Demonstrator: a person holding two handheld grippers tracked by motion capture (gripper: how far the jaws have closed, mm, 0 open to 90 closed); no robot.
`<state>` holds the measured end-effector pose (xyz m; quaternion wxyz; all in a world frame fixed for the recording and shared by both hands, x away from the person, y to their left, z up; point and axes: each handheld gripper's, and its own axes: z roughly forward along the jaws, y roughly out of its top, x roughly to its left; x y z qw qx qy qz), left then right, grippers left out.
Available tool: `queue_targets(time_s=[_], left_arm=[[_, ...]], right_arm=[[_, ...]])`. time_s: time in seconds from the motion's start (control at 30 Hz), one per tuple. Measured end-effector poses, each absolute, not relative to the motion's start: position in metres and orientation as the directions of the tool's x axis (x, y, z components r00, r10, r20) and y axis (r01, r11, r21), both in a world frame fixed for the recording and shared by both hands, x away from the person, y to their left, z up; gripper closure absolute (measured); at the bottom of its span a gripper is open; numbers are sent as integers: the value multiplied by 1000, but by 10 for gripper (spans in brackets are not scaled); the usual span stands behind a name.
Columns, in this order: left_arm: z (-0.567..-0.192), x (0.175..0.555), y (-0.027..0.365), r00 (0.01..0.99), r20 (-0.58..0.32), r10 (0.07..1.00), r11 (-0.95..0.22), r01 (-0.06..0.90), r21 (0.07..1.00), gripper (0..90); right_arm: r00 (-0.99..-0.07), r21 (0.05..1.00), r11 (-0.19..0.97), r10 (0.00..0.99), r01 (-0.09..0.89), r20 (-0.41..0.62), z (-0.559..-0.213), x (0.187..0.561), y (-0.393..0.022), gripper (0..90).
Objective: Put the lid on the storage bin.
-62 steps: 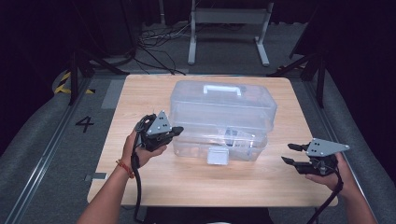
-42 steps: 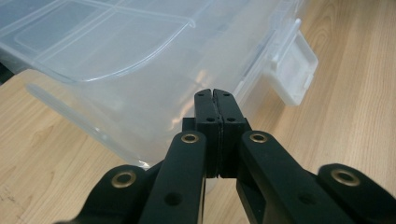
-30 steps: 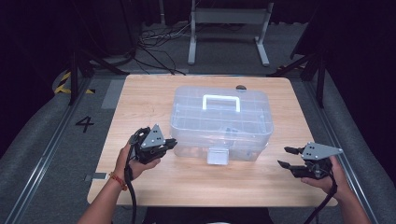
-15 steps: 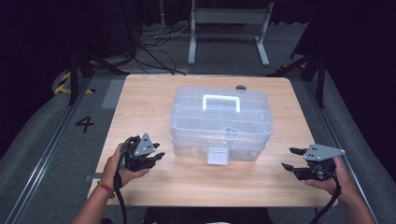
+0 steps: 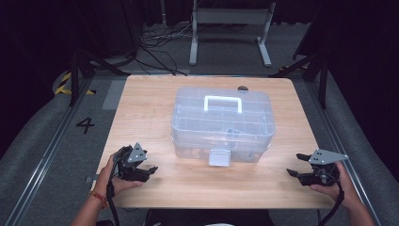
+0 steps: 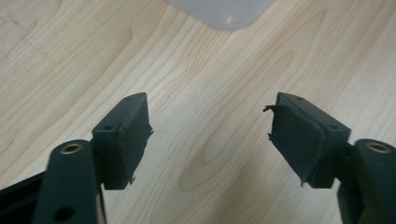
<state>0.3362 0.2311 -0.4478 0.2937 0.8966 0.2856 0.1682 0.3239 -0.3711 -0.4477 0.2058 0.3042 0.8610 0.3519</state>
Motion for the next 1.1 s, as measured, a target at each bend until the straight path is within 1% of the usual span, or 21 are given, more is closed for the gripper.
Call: queue_targets(time_s=[0.07, 0.2, 0.23, 0.33, 0.47, 0.53, 0.63, 0.83, 1.1], left_arm=[[-452, 338, 235, 775, 105, 623, -645, 433, 630, 244], [-461, 337, 241, 771, 62, 634, -622, 461, 633, 190], [-464, 337, 242, 772, 65, 632, -627, 461, 628, 174], [-472, 335, 245, 772, 42, 634, -628, 483, 610, 167], [-480, 334, 250, 747, -16, 664, -556, 508, 658, 146], [-483, 334, 251, 745, -11, 667, -542, 496, 678, 106], [-483, 334, 251, 745, -10, 667, -544, 496, 677, 102], [-483, 334, 251, 744, -11, 668, -542, 496, 678, 102], [-483, 334, 251, 745, -10, 667, -543, 496, 678, 102]], right_arm=[[-718, 738, 536, 689, 410, -102, -455, 324, -374, 278], [-703, 729, 527, 706, 437, -89, -468, 325, -378, 258], [-697, 729, 521, 712, 443, -85, -471, 325, -379, 248], [-687, 733, 503, 724, 457, -68, -479, 326, -384, 241], [-678, 753, 457, 735, 474, -20, -487, 329, -391, 227], [-658, 752, 447, 752, 485, -22, -487, 330, -392, 216], [-660, 745, 437, 751, 504, 6, -487, 333, -393, 205], [-667, 743, 444, 745, 500, 4, -487, 335, -393, 190], [-649, 742, 434, 760, 511, 3, -487, 333, -392, 179]])
